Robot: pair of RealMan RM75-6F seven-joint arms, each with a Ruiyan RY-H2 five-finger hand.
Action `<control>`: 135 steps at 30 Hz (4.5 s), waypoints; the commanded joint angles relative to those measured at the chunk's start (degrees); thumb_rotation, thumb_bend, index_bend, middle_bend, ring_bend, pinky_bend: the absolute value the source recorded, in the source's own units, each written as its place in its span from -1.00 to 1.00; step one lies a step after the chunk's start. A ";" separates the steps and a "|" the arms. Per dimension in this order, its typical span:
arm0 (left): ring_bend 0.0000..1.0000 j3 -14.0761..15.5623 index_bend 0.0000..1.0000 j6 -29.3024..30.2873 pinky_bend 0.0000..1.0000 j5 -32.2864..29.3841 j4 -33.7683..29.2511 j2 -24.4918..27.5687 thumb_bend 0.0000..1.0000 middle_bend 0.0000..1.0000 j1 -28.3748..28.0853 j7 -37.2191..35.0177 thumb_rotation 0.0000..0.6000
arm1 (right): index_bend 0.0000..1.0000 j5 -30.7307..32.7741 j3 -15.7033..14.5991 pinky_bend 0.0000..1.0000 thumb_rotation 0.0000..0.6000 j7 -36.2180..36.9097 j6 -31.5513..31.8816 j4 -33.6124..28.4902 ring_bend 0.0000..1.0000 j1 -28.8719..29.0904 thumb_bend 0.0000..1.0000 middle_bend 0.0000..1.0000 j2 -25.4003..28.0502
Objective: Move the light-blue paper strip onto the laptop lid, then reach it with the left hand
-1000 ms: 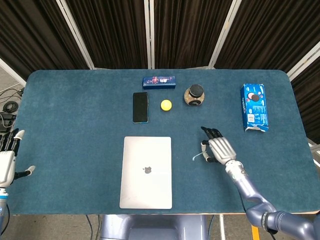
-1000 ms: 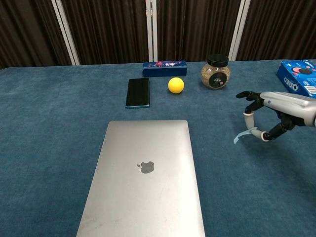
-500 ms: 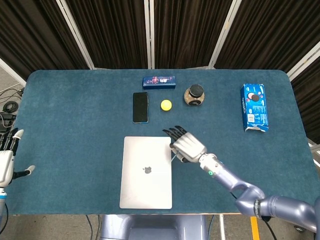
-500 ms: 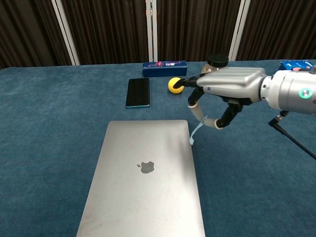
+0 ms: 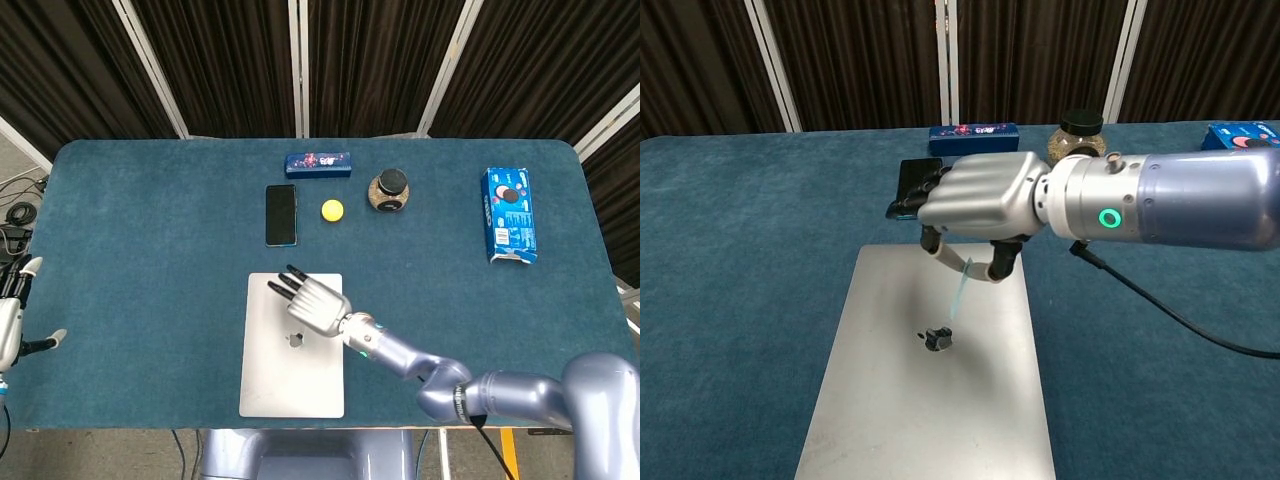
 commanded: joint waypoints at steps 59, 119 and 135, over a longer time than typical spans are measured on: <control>-1.00 2.66 -0.83 -17.73 -1.00 15.36 3.73 -3.55 0.48 -1.00 -15.04 -7.71 1.00 | -1.00 -12.48 -17.09 -1.00 1.00 42.08 47.87 1.99 -1.00 -36.86 -1.00 -1.00 24.46; -1.00 4.91 -0.30 -35.62 -1.00 -1.83 10.96 -30.80 0.83 -1.00 -39.25 17.60 1.00 | -1.00 -13.01 -8.26 -1.00 1.00 46.05 46.27 -2.23 -1.00 -45.79 -1.00 -1.00 26.74; -1.00 6.22 -0.31 -35.24 -1.00 -2.22 11.89 -31.99 0.83 -1.00 -39.16 17.19 1.00 | -1.00 -13.60 -7.34 -1.00 1.00 47.02 45.97 -2.12 -1.00 -46.43 -1.00 -1.00 26.87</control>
